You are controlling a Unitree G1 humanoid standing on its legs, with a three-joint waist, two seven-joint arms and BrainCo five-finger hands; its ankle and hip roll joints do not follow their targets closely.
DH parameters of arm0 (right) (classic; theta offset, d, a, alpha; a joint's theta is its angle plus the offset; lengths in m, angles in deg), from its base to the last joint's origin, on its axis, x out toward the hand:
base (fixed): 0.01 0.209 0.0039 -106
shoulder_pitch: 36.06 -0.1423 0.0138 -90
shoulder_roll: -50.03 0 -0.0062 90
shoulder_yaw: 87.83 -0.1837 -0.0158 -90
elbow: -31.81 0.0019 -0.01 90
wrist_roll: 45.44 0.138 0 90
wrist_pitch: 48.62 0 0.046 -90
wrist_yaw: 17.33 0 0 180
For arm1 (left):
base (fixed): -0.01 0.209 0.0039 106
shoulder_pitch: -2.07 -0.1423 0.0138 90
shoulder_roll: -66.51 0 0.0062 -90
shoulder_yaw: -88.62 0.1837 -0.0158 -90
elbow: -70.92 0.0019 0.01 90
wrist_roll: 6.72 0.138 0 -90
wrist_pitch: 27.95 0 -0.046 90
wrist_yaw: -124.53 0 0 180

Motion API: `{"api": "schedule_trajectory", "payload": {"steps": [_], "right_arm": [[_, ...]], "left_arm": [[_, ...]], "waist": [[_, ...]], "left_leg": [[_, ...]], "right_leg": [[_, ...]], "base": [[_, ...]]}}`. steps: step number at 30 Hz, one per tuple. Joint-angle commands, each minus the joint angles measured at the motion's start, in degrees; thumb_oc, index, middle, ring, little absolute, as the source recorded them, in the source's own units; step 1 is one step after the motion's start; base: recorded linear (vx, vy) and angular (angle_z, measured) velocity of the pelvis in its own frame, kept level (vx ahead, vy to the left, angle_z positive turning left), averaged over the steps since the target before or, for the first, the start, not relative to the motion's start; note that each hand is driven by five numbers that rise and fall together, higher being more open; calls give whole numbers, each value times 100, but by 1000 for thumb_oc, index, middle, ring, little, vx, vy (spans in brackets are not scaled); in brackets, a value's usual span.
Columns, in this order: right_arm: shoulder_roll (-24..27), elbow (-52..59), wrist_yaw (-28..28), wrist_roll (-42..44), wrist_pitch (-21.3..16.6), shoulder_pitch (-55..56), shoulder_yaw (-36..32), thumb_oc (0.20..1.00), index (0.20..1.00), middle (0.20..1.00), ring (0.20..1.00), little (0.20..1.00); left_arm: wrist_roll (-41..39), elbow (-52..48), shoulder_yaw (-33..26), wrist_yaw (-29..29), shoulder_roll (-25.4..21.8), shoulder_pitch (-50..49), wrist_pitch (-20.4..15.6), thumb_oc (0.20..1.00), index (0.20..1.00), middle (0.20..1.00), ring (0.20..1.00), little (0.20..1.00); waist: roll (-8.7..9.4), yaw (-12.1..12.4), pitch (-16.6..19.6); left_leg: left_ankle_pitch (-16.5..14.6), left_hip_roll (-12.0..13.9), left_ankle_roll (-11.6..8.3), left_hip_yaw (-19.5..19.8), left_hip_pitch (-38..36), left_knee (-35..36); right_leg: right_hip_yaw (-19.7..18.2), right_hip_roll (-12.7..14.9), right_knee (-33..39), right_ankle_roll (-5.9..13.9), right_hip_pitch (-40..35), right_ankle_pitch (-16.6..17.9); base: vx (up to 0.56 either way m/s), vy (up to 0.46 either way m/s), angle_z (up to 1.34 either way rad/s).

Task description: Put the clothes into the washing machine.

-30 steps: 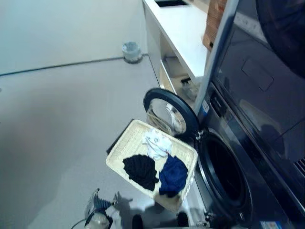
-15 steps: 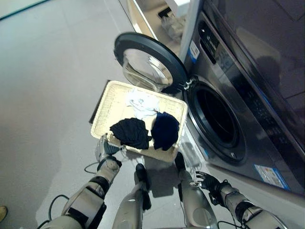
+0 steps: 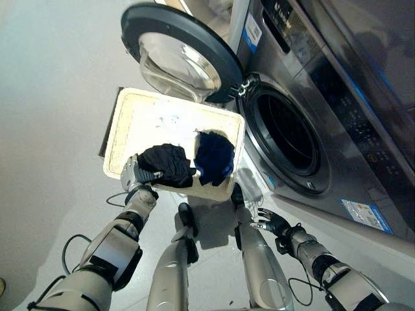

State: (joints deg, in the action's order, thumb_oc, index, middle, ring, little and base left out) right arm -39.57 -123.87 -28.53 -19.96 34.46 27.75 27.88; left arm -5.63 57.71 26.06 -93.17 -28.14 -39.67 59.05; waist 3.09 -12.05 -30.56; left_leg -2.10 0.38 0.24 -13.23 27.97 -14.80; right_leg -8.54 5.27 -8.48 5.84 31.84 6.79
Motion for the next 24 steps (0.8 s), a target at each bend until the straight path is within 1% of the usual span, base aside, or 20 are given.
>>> {"api": "schedule_trajectory", "payload": {"steps": [1, 2, 3, 6, 8, 9, 10, 11, 13, 14, 16, 17, 18, 19, 20, 21, 24], "right_arm": [[43, 352, -62, 278, -164, 101, 302, 1000, 1000, 1000, 1000, 1000], [57, 584, -24, 454, -165, 112, 396, 1000, 1000, 1000, 1000, 1000], [58, 592, -22, 461, -164, 110, 398, 1000, 1000, 1000, 1000, 1000], [74, 749, 9, 660, -186, 100, 495, 1000, 1000, 1000, 1000, 1000], [85, 823, 5, 714, -184, 109, 528, 1000, 1000, 1000, 1000, 1000], [112, 930, -35, 744, -236, 145, 575, 1000, 1000, 1000, 1000, 1000], [116, 959, -43, 756, -250, 148, 588, 1000, 1000, 1000, 1000, 1000], [118, 974, -46, 763, -258, 149, 595, 1000, 1000, 1000, 1000, 1000], [124, 1113, -15, 800, -281, 131, 647, 1000, 1000, 1000, 1000, 1000], [127, 1133, -12, 816, -283, 128, 654, 1000, 1000, 1000, 1000, 1000], [167, 1245, -7, 858, -324, 124, 674, 1000, 1000, 1000, 1000, 1000], [175, 1263, -16, 862, -327, 125, 673, 1000, 1000, 1000, 1000, 1000], [196, 1309, -40, 906, -329, 126, 660, 1000, 1000, 1000, 1000, 1000], [196, 1309, -40, 906, -329, 126, 660, 1000, 1000, 1000, 1000, 1000], [213, 1343, -76, 952, -348, 123, 656, 1000, 1000, 1000, 1000, 1000], [222, 1356, -83, 963, -350, 117, 656, 1000, 1000, 1000, 1000, 1000], [293, 1476, -101, 1012, -396, 76, 657, 1000, 1000, 1000, 1000, 1000]], "left_arm": [[94, 212, 13, 174, -263, 220, 198, 1000, 1000, 1000, 1000, 1000], [131, 276, 187, 509, -271, 459, 523, 1000, 1000, 1000, 1000, 1000], [135, 278, 193, 524, -271, 468, 541, 1000, 1000, 1000, 1000, 1000], [107, 382, 361, 904, -260, 687, 840, 1000, 1000, 1000, 1000, 1000], [51, 409, 420, 1102, -255, 748, 932, 1000, 1000, 1000, 1000, 1000], [47, 467, 485, 1585, -262, 857, 1044, 1000, 1000, 1000, 1000, 1000], [50, 473, 510, 1721, -255, 884, 1068, 909, 909, 909, 909, 909], [64, 477, 525, 1870, -251, 899, 1110, 614, 614, 614, 614, 614], [26, 515, 609, 2267, -199, 992, 1207, 407, 407, 407, 407, 407], [40, 524, 630, 2376, -188, 1009, 1244, 200, 200, 200, 200, 200], [134, 517, 745, 2801, -166, 1071, 1460, 200, 200, 200, 200, 200], [182, 517, 790, 2871, -160, 1072, 1512, 200, 200, 200, 200, 200], [430, 496, 893, 3028, -150, 1075, 1636, 200, 200, 200, 200, 200], [430, 496, 893, 3028, -150, 1075, 1636, 200, 200, 200, 200, 200], [699, 469, 1017, 3210, -155, 1080, 1785, 200, 200, 200, 200, 200], [740, 453, 1067, 3252, -152, 1078, 1824, 200, 200, 200, 200, 200], [991, 350, 1342, 3593, -144, 1023, 2032, 200, 200, 200, 200, 200]], "waist": [[290, -132, 76], [365, -223, 76], [366, -226, 76], [443, -326, 76], [469, -363, 76], [511, -410, 76], [523, -423, 76], [529, -430, 76], [575, -471, 76], [583, -478, 76], [608, -500, 76], [611, -501, 76], [610, -499, 76], [610, -499, 76], [602, -488, 76], [597, -485, 76], [537, -427, 76]], "left_leg": [[-967, -504, 54, -7, 535, -1367], [-1000, -517, 51, 8, 862, -1512], [-1001, -517, 52, 9, 876, -1519], [-1022, -513, 59, 9, 1177, -1636], [-1022, -513, 61, 15, 1294, -1686], [-1017, -509, 65, 37, 1453, -1725], [-1013, -507, 66, 45, 1503, -1737], [-1011, -506, 66, 49, 1531, -1745], [-992, -491, 70, 63, 1668, -1744], [-987, -487, 70, 64, 1690, -1747], [-939, -476, 68, 96, 1779, -1697], [-926, -474, 66, 105, 1789, -1685], [-881, -468, 57, 110, 1790, -1633], [-880, -468, 57, 111, 1789, -1633], [-826, -473, 45, 131, 1762, -1550], [-805, -478, 41, 140, 1751, -1520], [-644, -486, -3, 168, 1605, -1274]], "right_leg": [[228, -189, 147, 10, 271, 130], [245, -204, 70, 6, 597, 179], [246, -207, 66, 5, 610, 181], [260, -233, -25, -2, 915, 211], [265, -253, -81, -8, 1034, 219], [266, -289, -155, -18, 1192, 213], [262, -302, -180, -23, 1239, 210], [260, -310, -194, -25, 1265, 208], [278, -343, -266, -38, 1416, 189], [285, -350, -284, -40, 1439, 182], [303, -391, -343, -59, 1553, 150], [311, -400, -361, -61, 1570, 147], [334, -424, -391, -71, 1582, 126], [334, -423, -391, -71, 1582, 126], [341, -449, -391, -79, 1564, 112], [344, -456, -389, -83, 1558, 111], [431, -464, -336, -107, 1448, 93]], "base": [[6, 24, -10], [1, 18, -8], [-1, 25, -14], [-2, 11, -9], [0, 0, 0], [0, 0, 0], [0, 0, 0], [0, 0, 0], [0, 0, 0], [0, 0, 0], [0, 0, 0], [0, 0, 0], [0, 0, 0], [0, 0, 0], [0, 0, 0], [5, -32, -2], [-2, -1, 1]]}}
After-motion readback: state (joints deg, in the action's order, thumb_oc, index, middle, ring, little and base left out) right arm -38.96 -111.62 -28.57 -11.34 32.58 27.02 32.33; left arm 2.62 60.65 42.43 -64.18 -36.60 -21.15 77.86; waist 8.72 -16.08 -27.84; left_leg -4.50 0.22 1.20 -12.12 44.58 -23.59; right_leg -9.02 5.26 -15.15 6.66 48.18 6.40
